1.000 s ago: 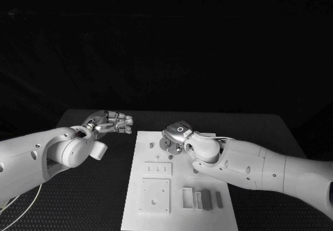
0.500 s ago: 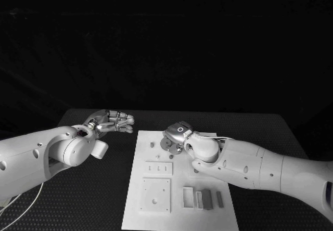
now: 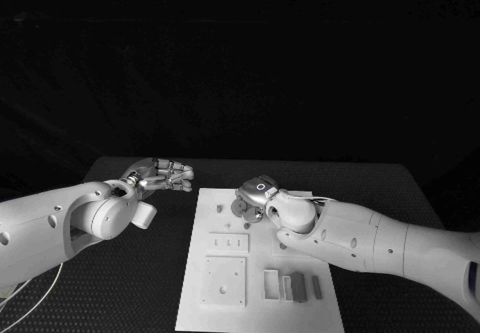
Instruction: Assemble the parts on the task board
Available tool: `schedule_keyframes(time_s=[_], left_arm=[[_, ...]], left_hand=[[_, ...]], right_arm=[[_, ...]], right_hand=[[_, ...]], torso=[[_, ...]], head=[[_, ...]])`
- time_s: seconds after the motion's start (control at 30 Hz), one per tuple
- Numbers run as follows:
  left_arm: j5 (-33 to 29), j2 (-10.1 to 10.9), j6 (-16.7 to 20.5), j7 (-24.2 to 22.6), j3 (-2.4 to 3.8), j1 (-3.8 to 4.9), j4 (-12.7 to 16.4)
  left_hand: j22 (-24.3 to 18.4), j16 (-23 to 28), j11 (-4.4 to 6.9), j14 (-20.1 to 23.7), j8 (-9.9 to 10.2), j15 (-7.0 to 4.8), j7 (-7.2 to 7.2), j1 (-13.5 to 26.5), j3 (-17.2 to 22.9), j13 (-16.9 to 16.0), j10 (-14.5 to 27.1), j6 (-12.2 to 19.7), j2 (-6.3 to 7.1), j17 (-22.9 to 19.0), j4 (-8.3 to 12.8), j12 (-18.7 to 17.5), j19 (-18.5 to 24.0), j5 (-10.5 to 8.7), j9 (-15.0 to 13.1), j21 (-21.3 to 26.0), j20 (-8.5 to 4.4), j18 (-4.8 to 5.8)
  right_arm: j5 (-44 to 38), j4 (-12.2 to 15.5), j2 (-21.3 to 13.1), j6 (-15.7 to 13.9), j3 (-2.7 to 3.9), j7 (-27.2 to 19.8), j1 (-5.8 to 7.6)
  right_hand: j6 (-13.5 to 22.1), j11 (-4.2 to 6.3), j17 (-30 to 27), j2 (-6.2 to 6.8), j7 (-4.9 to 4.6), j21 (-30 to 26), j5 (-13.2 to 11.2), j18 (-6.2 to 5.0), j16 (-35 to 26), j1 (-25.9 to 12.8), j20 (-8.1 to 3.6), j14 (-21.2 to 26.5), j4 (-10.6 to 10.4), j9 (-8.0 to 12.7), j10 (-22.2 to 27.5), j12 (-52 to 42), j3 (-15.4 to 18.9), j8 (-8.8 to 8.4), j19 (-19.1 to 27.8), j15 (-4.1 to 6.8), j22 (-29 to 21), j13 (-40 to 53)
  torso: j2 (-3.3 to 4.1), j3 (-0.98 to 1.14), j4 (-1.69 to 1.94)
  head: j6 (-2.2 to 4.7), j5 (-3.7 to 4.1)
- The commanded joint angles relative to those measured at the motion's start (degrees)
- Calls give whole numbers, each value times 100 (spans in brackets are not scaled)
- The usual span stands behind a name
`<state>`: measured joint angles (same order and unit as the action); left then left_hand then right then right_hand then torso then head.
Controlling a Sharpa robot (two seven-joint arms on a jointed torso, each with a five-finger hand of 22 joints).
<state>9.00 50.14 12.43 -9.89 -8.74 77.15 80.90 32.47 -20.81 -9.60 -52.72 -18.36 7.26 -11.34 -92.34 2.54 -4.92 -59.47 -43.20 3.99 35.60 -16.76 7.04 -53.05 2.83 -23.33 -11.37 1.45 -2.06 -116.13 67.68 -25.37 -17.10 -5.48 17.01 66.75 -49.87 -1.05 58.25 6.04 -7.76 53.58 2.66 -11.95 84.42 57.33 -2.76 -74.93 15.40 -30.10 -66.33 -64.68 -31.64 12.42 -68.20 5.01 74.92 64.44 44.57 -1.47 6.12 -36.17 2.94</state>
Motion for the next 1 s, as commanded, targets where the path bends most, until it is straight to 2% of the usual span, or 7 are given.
schedule_keyframes(time_s=[0.03, 0.07, 0.13, 0.2, 0.47, 0.77, 1.0], left_arm=[[14, -4, -76, -42, 4, 12, 11], [14, -3, -72, -41, 4, 12, 10], [14, 1, -71, -41, 4, 12, 9], [14, 1, -69, -41, 4, 12, 7], [14, 2, -82, -36, 4, 12, 1], [14, 7, -96, -14, 4, 12, -1], [13, 11, -99, 0, 4, 12, 7]], left_hand=[[-8, 34, -3, -34, 26, 1, -59, 25, -26, 6, -55, -33, 7, 12, 13, -38, -10, 13, 10, 39, 9, -85], [-8, 35, -3, -34, 26, 1, -59, 25, -26, 6, -55, -32, 7, 13, 13, -39, -11, 13, 10, 39, 9, -85], [-8, 36, -4, -34, 27, 1, -60, 25, -26, 6, -55, -32, 8, 14, 13, -40, -11, 13, 11, 40, 9, -85], [-8, 37, -4, -34, 28, 1, -60, 25, -26, 7, -55, -31, 8, 15, 13, -41, -11, 13, 11, 40, 9, -85], [-7, 49, -10, -37, 41, 3, -80, 54, -32, 11, -53, -15, 5, 26, 7, -55, -13, 13, 18, 45, 11, -84], [-6, 73, -18, -40, 56, 6, -100, 138, -29, 18, -47, 1, -13, 47, 4, -80, -16, 13, 27, 55, 13, -83], [-5, 89, -26, -40, 71, 8, -118, 179, -19, 25, -32, 24, -14, 59, 4, -101, -15, 13, 35, 62, 14, -84]], right_arm=[[89, -4, -26, -67, -4, -22, -6], [96, 5, -40, -86, -4, -24, -6], [120, 27, -63, -112, -4, -30, -6], [131, 58, -92, -135, -4, -44, -6], [479, 102, -195, -85, -4, -156, -5], [961, 102, -246, 210, -4, -366, -5], [1335, 22, -229, 440, -4, -435, -3]], right_hand=[[25, -45, -2, 60, -21, -27, 14, -305, -23, 18, -42, 16, -14, 5, -12, 37, -10, -17, 3, -37, 43, -7], [320, -72, -10, 195, -2, -33, 59, -294, -28, -43, -38, 24, -69, 71, -5, 45, -4, -176, -4, -47, 37, -11], [457, -53, -10, 315, -32, -37, 24, -297, -29, -74, -38, 26, -103, 101, 0, 50, -2, -248, -8, -59, 34, -13], [537, -67, -12, 520, -47, -62, 14, -305, -30, -20, -50, 28, -392, 95, 0, 57, -209, -256, -41, -59, 21, -16], [562, -52, -7, 644, -28, -70, 15, -305, -26, 10, -55, 30, -601, 65, 6, 56, -271, -220, -49, -46, 36, -11], [315, 31, 24, 361, 63, -63, 15, -305, -11, 63, -61, 31, -632, -19, 9, 49, -219, -39, -23, 27, 71, 1], [248, 62, 20, -171, 93, -67, 15, -305, -11, -2, -47, 62, -638, -38, 25, 60, -128, 20, 21, 62, 91, 7]], torso=[[0, -1, -2], [0, -2, -1], [1, 1, 0], [0, 2, 1], [2, 2, -2], [0, -1, -1], [1, -4, 0]], head=[[-5, 2], [-7, 4], [-8, 6], [-6, 3], [-10, -1], [-40, -4], [-49, 1]])
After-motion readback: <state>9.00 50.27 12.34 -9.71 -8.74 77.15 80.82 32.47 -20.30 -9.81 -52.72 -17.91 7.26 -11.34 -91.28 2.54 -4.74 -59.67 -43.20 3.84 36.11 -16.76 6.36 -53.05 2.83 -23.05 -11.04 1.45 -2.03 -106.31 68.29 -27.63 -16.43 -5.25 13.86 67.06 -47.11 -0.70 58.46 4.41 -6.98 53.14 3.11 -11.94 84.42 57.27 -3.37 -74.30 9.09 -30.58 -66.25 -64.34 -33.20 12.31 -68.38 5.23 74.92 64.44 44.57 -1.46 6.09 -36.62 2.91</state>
